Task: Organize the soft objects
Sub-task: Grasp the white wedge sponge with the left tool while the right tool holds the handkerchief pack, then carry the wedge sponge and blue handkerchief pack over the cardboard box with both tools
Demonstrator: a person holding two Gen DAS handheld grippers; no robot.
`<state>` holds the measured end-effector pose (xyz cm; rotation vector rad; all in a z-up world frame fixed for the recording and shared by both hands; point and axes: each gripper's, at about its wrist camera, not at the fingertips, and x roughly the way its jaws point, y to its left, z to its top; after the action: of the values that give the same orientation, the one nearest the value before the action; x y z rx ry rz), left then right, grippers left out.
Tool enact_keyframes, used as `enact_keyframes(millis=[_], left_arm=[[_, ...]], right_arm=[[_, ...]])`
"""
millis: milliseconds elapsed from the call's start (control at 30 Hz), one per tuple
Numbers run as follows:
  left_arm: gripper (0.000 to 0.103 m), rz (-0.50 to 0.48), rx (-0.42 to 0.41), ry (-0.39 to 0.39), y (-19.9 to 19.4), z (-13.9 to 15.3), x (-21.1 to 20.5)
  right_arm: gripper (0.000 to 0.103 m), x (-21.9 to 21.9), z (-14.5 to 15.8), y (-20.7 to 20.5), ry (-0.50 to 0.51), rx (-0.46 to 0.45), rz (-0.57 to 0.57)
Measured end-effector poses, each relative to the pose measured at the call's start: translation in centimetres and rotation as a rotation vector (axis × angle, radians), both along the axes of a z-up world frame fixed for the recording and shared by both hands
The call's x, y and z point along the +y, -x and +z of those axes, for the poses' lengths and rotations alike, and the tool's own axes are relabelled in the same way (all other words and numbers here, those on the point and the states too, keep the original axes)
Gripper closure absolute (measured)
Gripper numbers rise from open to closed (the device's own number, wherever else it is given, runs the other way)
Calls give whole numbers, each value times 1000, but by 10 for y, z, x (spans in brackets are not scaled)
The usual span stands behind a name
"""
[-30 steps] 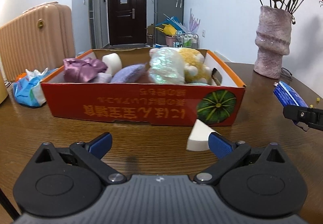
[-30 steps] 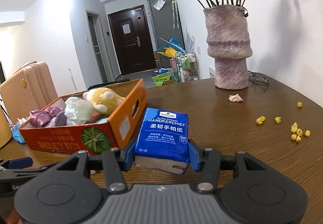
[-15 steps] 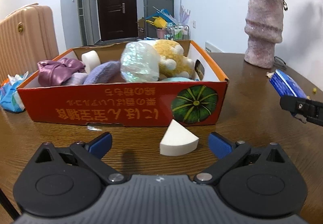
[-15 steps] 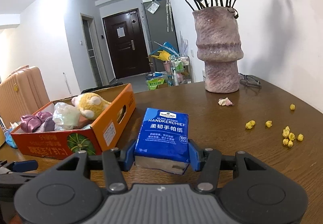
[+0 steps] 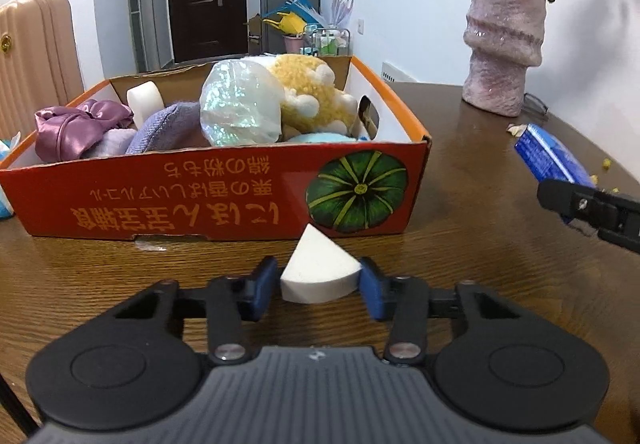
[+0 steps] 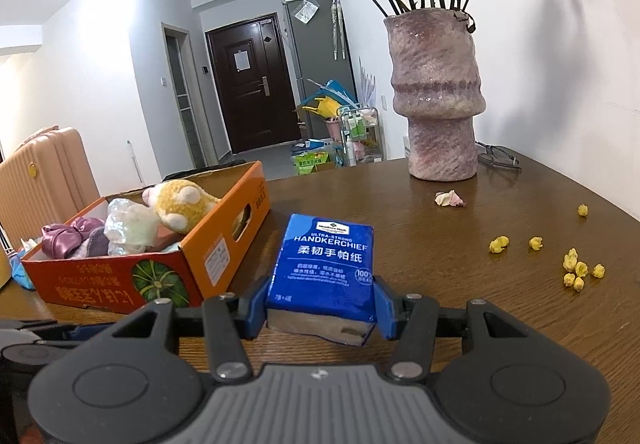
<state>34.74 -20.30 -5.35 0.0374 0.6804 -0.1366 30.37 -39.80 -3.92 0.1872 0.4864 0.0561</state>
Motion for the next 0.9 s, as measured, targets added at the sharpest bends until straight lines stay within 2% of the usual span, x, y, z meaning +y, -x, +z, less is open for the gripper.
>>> enact_keyframes(millis=[367,700,900], left_arm=[[68,-5,-42,13,7,7,3],[68,20,-98,22,23,15,20],[68,45,-128,23,35,20,35]], right_arm=[[51,1,0,1,3,-6,-2],[51,19,6,18,101,-95,-4],[51,37,10,32,123,-136,-3]])
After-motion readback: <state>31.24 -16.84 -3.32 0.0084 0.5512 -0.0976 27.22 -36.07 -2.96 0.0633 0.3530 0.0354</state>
